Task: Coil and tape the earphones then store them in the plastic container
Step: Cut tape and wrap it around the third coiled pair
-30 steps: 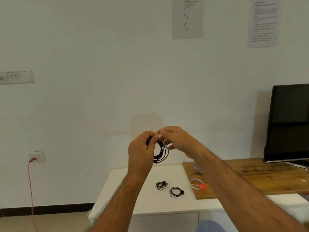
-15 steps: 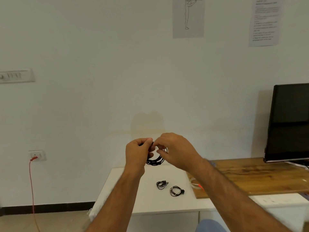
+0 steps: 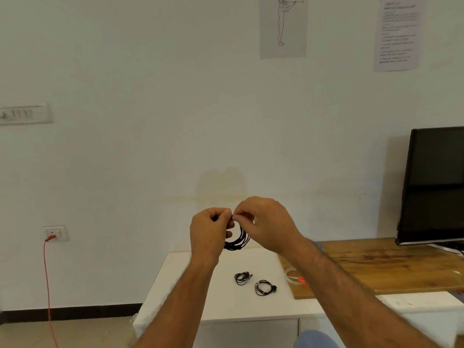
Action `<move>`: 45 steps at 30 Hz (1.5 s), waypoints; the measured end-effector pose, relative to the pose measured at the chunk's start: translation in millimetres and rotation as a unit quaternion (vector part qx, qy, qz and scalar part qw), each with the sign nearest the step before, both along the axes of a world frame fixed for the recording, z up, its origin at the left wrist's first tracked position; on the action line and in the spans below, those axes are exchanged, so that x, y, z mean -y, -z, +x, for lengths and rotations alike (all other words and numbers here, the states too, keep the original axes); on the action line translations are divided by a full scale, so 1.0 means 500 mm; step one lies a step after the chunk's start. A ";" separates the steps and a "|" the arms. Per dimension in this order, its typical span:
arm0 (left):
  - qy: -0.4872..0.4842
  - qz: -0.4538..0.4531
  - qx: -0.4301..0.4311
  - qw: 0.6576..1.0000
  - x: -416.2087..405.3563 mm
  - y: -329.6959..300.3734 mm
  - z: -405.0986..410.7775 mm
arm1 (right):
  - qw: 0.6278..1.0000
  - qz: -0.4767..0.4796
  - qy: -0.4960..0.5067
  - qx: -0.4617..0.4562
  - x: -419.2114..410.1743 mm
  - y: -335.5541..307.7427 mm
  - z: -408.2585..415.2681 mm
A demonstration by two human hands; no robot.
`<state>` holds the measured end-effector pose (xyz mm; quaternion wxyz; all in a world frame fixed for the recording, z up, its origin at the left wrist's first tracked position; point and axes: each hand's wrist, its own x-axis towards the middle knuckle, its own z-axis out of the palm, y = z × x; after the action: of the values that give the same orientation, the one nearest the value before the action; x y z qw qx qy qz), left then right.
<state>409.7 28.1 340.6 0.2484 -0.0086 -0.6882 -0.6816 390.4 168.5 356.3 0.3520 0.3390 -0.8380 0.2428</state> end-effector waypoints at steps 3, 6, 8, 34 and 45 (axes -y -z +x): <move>-0.017 -0.063 -0.015 0.998 -0.002 0.002 0.003 | 0.994 -0.072 0.008 0.080 -0.004 -0.015 -0.004; -0.013 -0.106 -0.028 0.994 -0.005 -0.003 0.008 | 0.973 -0.140 -0.002 0.184 -0.010 -0.029 -0.010; -0.003 -0.115 -0.040 0.993 -0.006 -0.008 0.013 | 0.946 -0.195 -0.020 0.258 -0.016 -0.036 -0.010; 0.010 -0.107 -0.095 0.990 -0.014 -0.005 0.018 | 0.953 -0.124 -0.074 0.266 -0.025 -0.034 -0.007; 0.062 -0.125 -0.117 0.983 -0.008 0.000 0.009 | 0.780 -0.168 -0.251 0.548 -0.052 -0.031 -0.027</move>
<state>414.2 31.9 340.9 0.2820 -0.1618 -0.7324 -0.5983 376.9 194.7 371.8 -0.1889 0.2822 -0.7205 0.6047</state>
